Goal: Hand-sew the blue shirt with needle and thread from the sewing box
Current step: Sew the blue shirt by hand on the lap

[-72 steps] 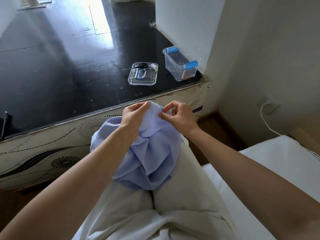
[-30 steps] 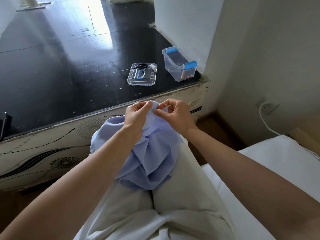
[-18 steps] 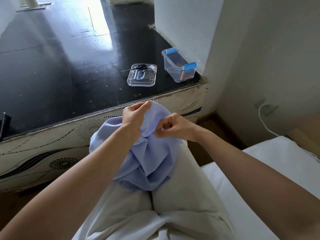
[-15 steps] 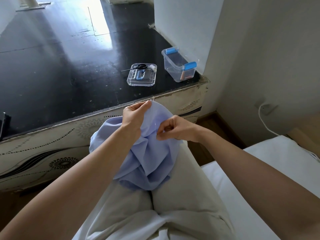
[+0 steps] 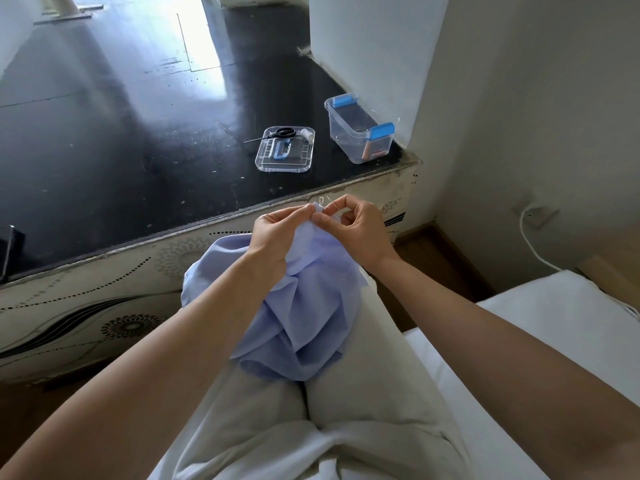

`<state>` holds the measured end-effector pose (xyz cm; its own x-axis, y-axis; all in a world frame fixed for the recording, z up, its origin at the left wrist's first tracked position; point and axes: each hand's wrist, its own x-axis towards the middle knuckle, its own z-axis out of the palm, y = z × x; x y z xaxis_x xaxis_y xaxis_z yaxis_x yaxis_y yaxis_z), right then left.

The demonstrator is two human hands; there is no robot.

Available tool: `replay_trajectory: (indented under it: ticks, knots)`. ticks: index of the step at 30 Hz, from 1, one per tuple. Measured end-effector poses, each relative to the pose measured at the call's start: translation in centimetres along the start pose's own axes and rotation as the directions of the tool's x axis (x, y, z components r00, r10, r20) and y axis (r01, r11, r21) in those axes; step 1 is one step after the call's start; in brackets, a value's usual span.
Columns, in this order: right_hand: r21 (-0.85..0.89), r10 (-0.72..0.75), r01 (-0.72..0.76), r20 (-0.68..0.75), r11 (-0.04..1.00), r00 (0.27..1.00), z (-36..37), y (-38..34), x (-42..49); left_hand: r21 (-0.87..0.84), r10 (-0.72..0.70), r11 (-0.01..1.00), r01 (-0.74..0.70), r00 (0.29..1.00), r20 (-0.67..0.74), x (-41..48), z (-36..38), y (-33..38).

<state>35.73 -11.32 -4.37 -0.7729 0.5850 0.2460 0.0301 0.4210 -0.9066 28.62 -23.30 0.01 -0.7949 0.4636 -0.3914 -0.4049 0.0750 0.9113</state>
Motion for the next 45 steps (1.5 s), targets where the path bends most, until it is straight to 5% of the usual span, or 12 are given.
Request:
replay_trajectory:
  ticks: [6,12,17,24,28,31,35,41,45]
  knots:
    - [0.060,-0.062,0.058,0.067,0.997,0.996,-0.3,0.3,0.0,-0.005,-0.006,1.000,0.006,1.000,0.011,0.1,-0.2,-0.2]
    - [0.127,-0.078,0.028,0.402,0.991,0.912,-1.4,0.2,-0.8,0.011,0.029,1.000,-0.029,0.999,-0.016,0.5,-0.5,-0.2]
    - [0.133,-0.021,-0.039,0.425,0.990,0.905,-2.1,0.1,-0.9,0.031,0.049,0.998,-0.048,0.999,-0.013,0.6,-0.6,-0.4]
    - [0.094,0.027,-0.108,0.619,0.990,0.785,-2.5,-0.7,-1.2,0.012,0.026,1.000,-0.026,0.999,-0.029,0.8,-0.5,-0.2]
    - [0.016,0.122,-0.154,0.538,0.988,0.834,-2.9,-0.2,-1.0,0.002,0.021,1.000,-0.021,0.999,-0.035,0.8,-0.6,-0.1]
    - [0.090,0.161,-0.188,0.241,0.978,0.957,-3.1,-0.2,-0.8,0.041,0.060,0.997,-0.058,0.998,-0.033,0.7,-0.6,-0.1]
    - [0.165,0.101,-0.095,-0.031,0.982,0.994,-3.3,-0.2,-0.2,0.162,0.138,0.976,-0.147,0.988,0.067,0.7,-1.1,-0.4]
    - [0.058,0.151,-0.182,0.348,0.982,0.925,-2.9,-1.7,0.0,0.324,0.181,0.900,-0.290,0.927,0.327,0.8,-1.9,-0.8]
    - [-0.015,0.249,-0.258,0.325,0.966,0.912,-2.8,-1.0,-0.5,0.323,0.222,0.886,-0.333,0.916,0.334,1.1,-2.6,-0.8]
